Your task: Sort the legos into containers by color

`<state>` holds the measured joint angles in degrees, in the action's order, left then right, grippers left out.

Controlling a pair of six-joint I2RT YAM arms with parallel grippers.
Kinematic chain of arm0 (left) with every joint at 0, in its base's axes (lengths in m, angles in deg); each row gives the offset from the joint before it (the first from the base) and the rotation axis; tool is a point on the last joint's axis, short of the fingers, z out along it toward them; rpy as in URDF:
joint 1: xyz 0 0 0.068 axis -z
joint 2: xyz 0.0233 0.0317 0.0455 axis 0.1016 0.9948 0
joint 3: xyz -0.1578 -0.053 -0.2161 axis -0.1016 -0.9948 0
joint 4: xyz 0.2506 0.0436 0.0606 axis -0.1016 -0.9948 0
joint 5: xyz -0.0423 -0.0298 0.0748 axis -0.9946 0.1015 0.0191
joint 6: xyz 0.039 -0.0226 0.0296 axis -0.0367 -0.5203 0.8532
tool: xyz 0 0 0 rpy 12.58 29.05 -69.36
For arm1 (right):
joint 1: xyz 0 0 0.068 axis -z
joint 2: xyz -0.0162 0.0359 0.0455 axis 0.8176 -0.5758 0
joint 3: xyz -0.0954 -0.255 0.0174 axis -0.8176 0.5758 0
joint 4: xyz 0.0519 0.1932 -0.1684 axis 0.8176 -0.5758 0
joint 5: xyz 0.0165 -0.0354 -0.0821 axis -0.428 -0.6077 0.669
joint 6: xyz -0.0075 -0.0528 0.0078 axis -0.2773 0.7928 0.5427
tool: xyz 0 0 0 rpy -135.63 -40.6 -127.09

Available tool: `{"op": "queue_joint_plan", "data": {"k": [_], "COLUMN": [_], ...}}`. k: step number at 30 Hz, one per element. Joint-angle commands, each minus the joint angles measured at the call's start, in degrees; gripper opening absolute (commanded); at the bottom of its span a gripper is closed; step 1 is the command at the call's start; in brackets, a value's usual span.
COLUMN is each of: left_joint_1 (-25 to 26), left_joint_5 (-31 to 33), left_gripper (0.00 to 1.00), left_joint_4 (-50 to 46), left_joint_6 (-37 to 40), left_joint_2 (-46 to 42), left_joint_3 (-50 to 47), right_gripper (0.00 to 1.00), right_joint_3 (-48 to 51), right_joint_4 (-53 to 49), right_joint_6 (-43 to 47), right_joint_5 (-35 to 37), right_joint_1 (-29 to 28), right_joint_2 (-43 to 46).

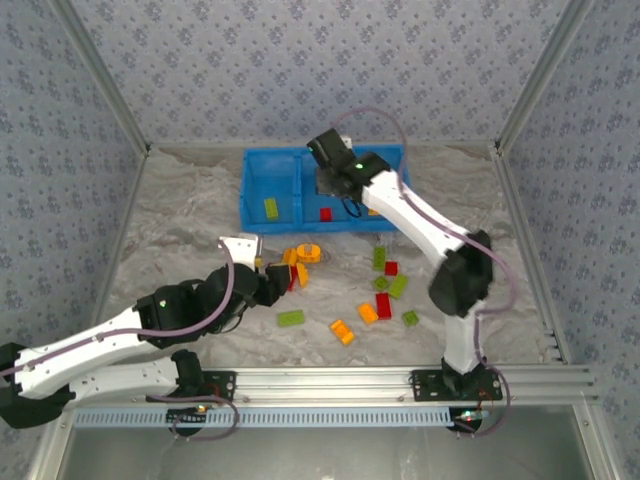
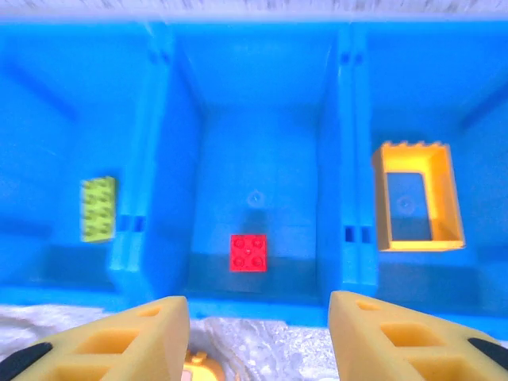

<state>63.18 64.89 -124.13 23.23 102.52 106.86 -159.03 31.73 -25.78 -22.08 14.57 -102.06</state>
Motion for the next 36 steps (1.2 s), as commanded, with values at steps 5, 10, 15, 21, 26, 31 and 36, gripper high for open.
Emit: {"op": "queue_joint_plan", "data": {"k": [5, 10, 15, 21, 26, 31, 36], "left_joint_1": [-1.6, -4.6, -6.5, -6.5, -7.5, -8.1, -8.5], "left_joint_5": [-4.7, -8.9, -14.9, -24.3, -27.9, -30.4, -27.8], "left_gripper": [0.63, 0.62, 0.59, 0.66, 0.74, 0.85, 0.82], "left_joint_4": [-3.2, -4.2, -8.2, -8.2, -8.9, -4.1, -5.7], "left_joint_6": [-7.1, -11.8, -13.0, -13.8, -17.6, -19.4, -16.8], "left_joint_2": [7.0, 11.0, 16.5, 24.3, 31.3, 37.2, 39.9], "left_joint_3": [2.7, 1.7, 0.9, -1.9, -1.3, -2.7, -0.2], "right_gripper": [0.52, 0.52, 0.56, 0.62, 0.63, 0.65, 0.65], "right_joint_3": [29.3, 46.2, 53.4, 58.7, 58.4, 58.3, 59.6], "right_joint_4": [13.4, 16.0, 10.5, 10.0, 9.9, 12.8, 12.5], "right_joint_6": [3.8, 4.8, 2.7, 2.4, 1.5, 1.7, 0.4], "right_joint_5": [5.3, 2.3, -1.2, -6.9, -6.3, -7.0, -6.8], "right_joint_1": [-9.5, -17.0, -21.6, -24.8, -25.8, -26.7, -27.4], "right_joint_2": [30.0, 46.8, 55.7, 58.6, 55.4, 54.8, 55.5]}}
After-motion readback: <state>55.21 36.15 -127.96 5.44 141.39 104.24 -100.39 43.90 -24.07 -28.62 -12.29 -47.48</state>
